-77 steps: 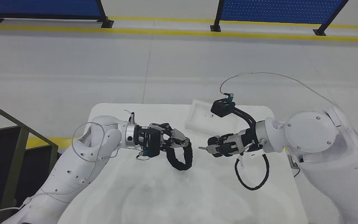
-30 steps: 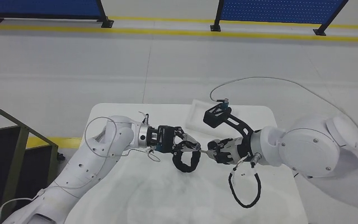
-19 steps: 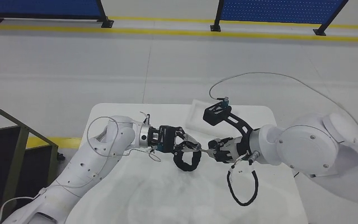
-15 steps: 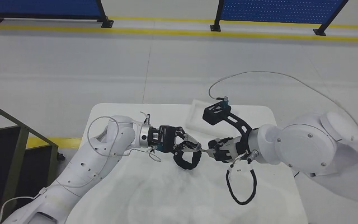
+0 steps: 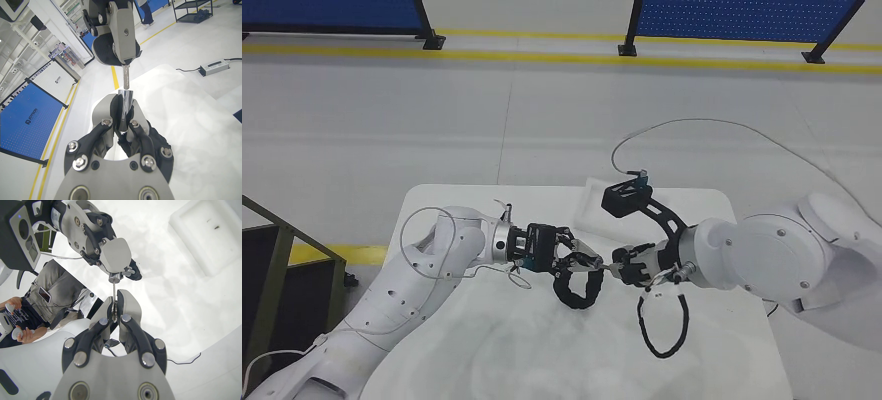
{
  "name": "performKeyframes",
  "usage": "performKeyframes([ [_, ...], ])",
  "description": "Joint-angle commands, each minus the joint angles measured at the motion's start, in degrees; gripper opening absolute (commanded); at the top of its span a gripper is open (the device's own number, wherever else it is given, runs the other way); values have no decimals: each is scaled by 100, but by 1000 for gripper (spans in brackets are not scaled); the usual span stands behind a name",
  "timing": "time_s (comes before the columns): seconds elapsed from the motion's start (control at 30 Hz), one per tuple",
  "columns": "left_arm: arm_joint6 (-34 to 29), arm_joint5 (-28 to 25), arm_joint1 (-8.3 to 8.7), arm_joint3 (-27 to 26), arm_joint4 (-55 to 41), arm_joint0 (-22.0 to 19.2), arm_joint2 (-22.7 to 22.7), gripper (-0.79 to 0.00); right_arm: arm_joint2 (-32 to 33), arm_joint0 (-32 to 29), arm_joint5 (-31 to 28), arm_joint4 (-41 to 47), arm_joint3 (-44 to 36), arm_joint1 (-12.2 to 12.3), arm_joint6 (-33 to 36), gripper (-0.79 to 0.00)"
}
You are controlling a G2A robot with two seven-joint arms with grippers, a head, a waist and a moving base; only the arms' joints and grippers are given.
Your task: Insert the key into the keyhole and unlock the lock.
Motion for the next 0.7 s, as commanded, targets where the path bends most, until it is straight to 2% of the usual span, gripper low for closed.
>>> performKeyframes([
  [0.0,7,0,-3,4,-6,3,2,-785,-82,83,33,33,14,4,-32,-785],
  [0.67,-56,-28,-15,-22,-73,19,-32,-785,-1012,898,430,269,82,-43,-428,-785],
])
